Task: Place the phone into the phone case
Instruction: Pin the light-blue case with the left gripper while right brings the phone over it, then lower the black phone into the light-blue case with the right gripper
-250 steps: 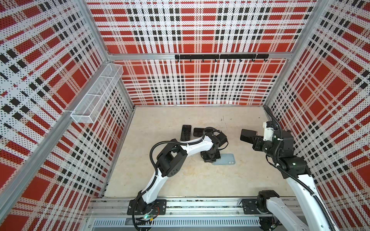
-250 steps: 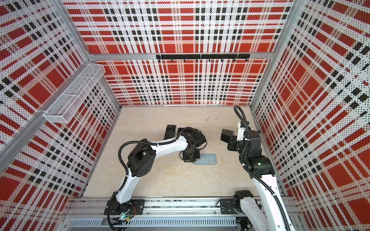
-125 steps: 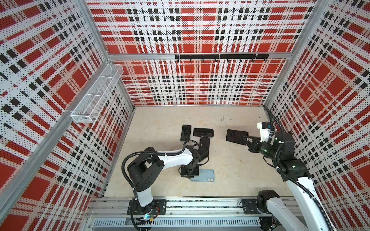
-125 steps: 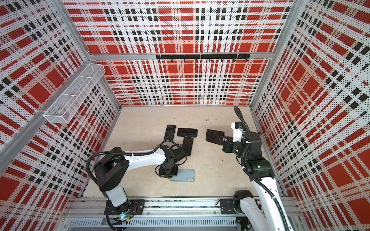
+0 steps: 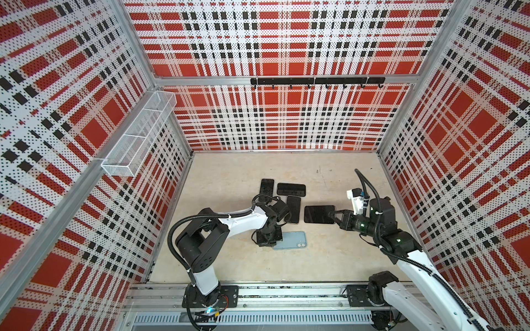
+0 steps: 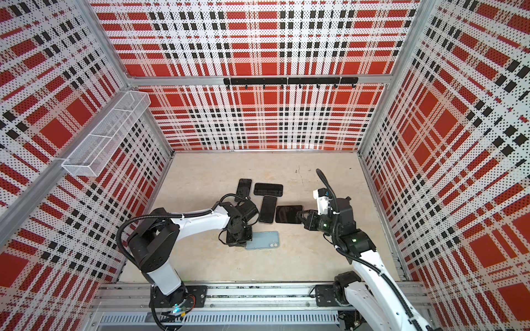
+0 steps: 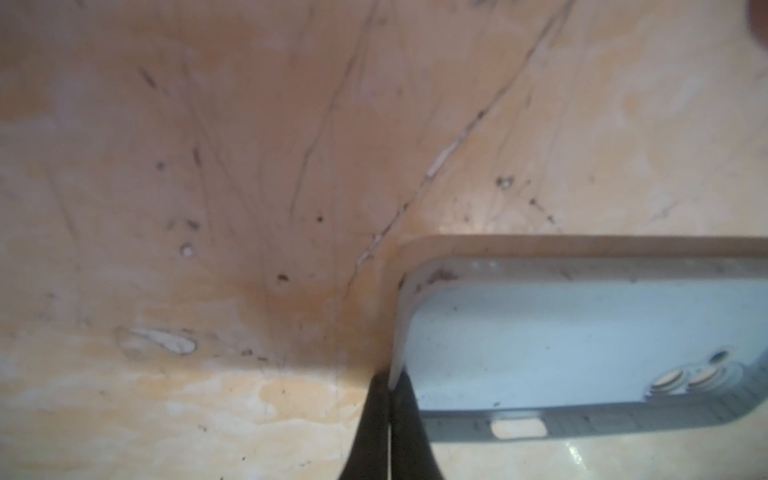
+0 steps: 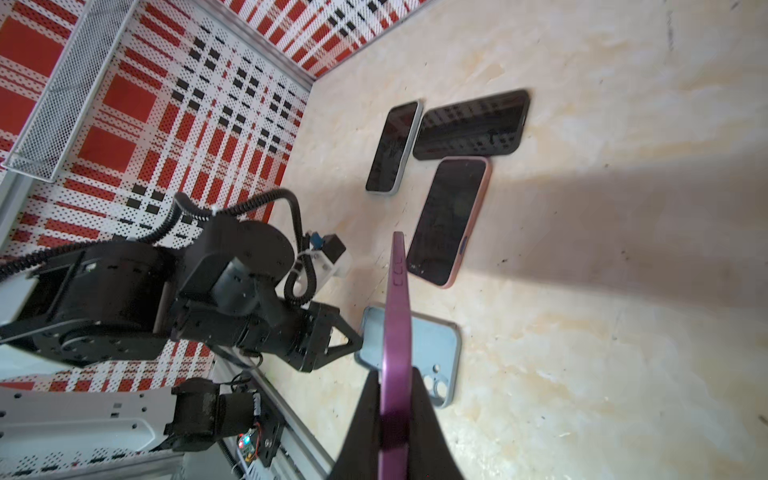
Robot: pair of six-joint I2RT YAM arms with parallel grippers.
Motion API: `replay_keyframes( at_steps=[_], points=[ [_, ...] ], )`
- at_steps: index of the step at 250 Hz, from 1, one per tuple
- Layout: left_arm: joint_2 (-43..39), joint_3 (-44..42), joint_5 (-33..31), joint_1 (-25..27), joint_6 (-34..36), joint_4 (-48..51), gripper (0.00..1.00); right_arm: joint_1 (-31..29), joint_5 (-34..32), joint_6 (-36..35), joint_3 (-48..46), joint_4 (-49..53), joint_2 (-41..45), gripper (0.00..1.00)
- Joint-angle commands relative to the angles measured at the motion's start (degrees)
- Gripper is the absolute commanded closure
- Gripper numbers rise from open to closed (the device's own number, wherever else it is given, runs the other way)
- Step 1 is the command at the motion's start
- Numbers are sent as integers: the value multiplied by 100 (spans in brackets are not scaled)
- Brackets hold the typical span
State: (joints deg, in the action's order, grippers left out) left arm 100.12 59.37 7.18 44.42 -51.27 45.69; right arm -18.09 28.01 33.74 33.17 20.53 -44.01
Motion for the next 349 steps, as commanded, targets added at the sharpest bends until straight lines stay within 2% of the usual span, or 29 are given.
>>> replay_keyframes(
  at_steps=[1, 38, 68, 93, 136, 187, 216, 284, 349],
  points=[
    [-1, 30, -174, -185, 135, -356, 75, -117, -12, 505, -155, -1106, -128, 100],
    [-566, 108, -308, -461, 476, -407, 49, -403, -63, 760, -303, -1432, -445, 100],
    [-1288, 22, -551, -664, 684, -482, 20, -656, -95, 994, -346, -1754, -696, 100],
    [-1814, -437, -23, -835, 813, -1032, 7, -897, -72, 1169, -373, -1967, -954, 100],
    [-2292, -1674, 1204, -963, 245, -2564, 5, -1259, 12, 1499, -553, -2401, -1395, 100],
    [-2444, -2756, 1854, -934, -476, -3847, 3, -1429, 399, 1753, -645, -2897, -2013, 100],
    [-2369, -3012, 1940, -860, -682, -4256, 3, -1438, 688, 1852, -629, -3168, -2362, 100],
    [-1939, -3178, 1987, -671, -1126, -5034, 3, -1442, 885, 1705, -467, -2976, -2961, 100],
    [-1609, -3101, 2027, -632, -1194, -5220, 2, -1450, 943, 1672, -601, -3226, -3564, 100]
  ],
)
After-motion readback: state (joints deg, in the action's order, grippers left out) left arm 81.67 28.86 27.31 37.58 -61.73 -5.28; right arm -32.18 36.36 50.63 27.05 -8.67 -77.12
